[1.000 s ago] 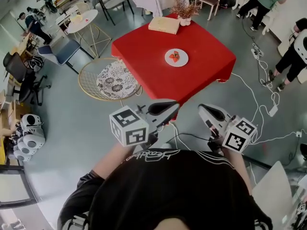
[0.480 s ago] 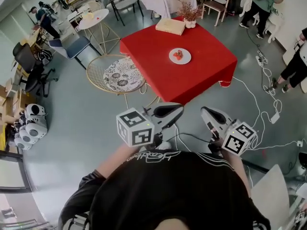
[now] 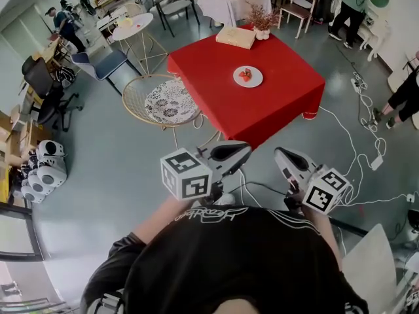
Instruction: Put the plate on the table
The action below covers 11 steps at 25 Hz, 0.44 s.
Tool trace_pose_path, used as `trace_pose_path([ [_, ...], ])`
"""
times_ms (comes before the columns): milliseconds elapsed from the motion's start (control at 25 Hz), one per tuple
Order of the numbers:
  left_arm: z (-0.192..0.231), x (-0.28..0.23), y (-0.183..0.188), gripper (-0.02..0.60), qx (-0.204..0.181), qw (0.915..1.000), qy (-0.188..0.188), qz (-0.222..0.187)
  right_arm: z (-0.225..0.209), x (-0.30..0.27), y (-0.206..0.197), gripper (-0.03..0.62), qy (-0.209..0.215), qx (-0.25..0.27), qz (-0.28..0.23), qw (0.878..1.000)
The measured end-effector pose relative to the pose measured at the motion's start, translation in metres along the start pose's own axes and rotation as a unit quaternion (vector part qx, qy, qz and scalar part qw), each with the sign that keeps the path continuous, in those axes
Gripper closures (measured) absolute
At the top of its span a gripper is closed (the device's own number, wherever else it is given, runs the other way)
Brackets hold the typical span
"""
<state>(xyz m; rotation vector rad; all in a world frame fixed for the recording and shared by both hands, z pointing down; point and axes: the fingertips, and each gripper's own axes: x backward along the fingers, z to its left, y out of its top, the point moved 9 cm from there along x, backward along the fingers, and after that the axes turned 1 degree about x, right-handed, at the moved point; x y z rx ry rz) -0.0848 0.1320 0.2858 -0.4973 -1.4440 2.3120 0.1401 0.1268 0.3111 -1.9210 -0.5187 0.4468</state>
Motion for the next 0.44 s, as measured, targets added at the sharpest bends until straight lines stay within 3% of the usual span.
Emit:
trace_pose_path([
  [440, -0.0037, -0.0002, -0.0037, 0.574, 0.021, 0.9998, -0.002, -0.002, 0.0014, 0.0042, -0.0047, 0.586, -0.001, -0.012, 0.003, 1.0],
])
